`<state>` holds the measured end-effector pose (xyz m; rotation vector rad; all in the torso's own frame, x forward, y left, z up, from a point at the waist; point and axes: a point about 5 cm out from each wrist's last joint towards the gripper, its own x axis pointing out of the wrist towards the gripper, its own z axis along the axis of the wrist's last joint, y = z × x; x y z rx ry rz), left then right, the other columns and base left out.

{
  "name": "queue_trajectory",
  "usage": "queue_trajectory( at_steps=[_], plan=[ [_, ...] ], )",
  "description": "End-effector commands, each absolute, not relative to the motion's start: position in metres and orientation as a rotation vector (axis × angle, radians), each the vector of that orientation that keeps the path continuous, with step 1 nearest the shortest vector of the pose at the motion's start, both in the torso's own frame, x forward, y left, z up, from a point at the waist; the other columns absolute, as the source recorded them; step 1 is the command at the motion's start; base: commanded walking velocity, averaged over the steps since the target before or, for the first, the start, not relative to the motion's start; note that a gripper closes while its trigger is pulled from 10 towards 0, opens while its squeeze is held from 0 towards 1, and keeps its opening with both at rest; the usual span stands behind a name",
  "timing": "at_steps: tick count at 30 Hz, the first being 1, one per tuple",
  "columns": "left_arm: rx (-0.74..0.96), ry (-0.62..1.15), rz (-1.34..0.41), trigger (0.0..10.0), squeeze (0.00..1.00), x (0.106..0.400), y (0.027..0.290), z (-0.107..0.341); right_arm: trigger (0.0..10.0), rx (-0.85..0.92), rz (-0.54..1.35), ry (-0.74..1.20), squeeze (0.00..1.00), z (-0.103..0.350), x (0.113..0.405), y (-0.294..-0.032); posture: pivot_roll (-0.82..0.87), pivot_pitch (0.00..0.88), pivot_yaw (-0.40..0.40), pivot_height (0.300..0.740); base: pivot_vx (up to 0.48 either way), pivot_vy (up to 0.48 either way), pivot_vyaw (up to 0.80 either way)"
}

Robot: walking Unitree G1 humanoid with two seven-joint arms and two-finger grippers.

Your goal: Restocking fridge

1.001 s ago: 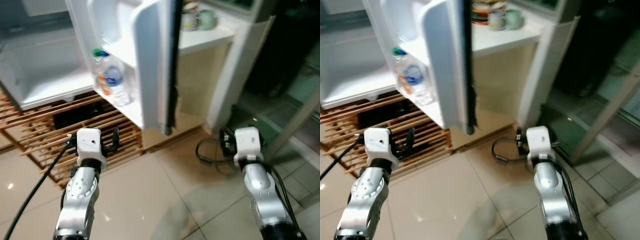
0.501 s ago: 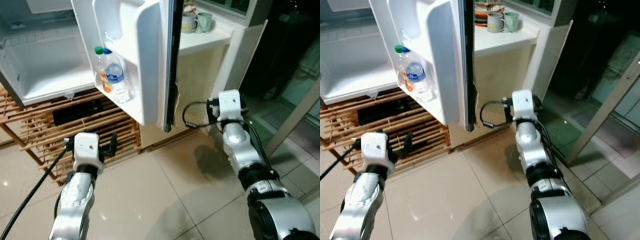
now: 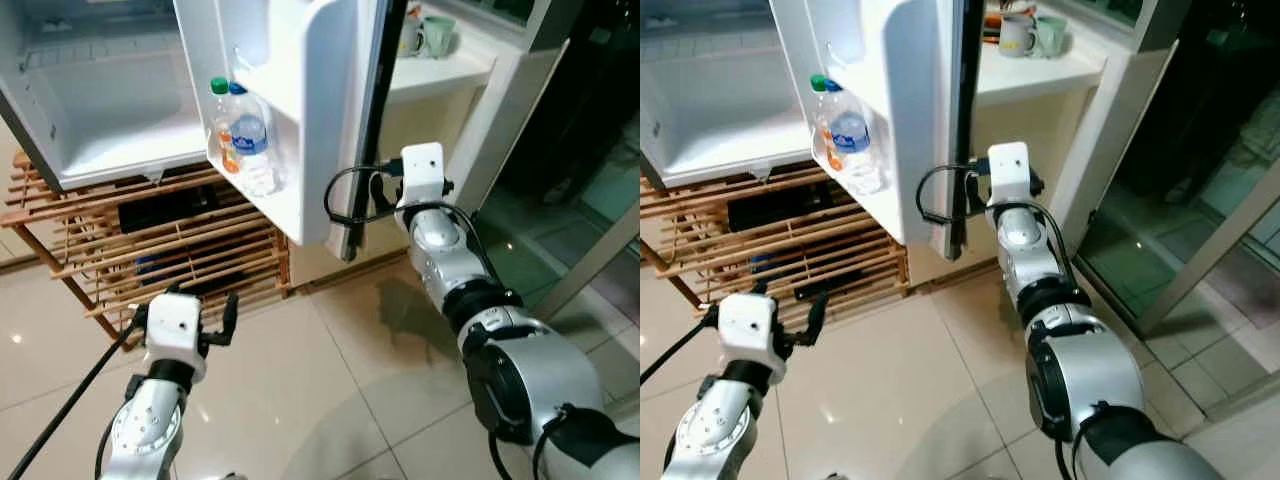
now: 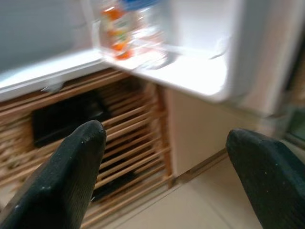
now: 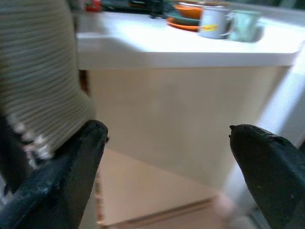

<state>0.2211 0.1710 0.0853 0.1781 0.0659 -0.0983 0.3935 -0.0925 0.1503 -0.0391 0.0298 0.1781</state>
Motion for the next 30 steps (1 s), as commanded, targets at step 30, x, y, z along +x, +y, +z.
queue_trajectory(
  at_steps=[30],
  plan=[
    [0.289,0.071,-0.151,10.0,0.0,0.249,0.164,0.088,10.0,0.116,0.504,-0.027,0.0,0.133,0.341,-0.06,0.01,0.0,-0.05,0.74,0.0,0.0,0.0]
  ],
)
